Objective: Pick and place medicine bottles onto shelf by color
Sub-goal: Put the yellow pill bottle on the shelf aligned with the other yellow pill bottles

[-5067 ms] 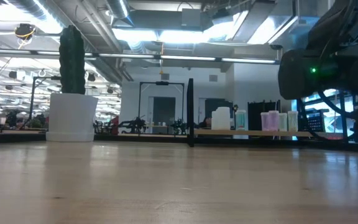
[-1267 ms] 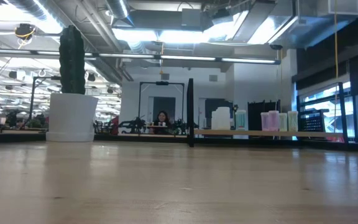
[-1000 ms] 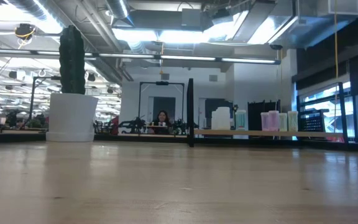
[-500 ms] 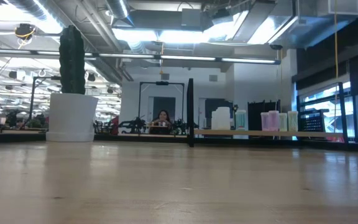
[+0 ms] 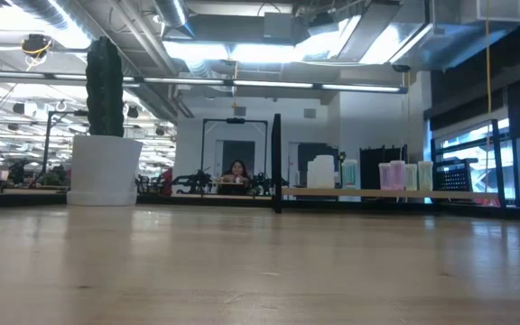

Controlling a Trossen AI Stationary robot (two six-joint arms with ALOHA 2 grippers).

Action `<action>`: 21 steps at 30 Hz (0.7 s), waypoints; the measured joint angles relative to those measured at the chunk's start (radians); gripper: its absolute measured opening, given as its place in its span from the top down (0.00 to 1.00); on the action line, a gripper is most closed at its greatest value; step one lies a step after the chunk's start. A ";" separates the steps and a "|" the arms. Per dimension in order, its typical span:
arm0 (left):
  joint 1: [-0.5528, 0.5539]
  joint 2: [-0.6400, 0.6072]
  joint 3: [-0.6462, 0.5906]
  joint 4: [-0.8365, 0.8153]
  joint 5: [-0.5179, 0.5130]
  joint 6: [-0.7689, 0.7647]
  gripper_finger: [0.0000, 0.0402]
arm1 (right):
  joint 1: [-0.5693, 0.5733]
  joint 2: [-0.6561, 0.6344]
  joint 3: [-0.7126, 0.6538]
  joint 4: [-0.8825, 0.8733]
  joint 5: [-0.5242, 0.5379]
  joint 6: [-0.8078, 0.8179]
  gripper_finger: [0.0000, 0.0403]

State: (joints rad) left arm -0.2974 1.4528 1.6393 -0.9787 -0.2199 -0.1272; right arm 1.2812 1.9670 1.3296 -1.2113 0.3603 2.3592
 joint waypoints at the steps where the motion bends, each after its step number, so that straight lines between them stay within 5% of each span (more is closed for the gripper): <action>1: 0.000 0.000 0.000 0.000 0.000 0.000 0.50 | 0.001 0.007 0.000 -0.007 0.000 0.001 0.51; 21: 0.000 0.000 0.000 0.000 0.000 0.000 0.50 | 0.001 0.039 -0.001 0.004 0.027 0.038 0.51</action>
State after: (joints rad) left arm -0.2970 1.4528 1.6390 -0.9787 -0.2195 -0.1272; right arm 1.2819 2.0056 1.3289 -1.2069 0.3868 2.3970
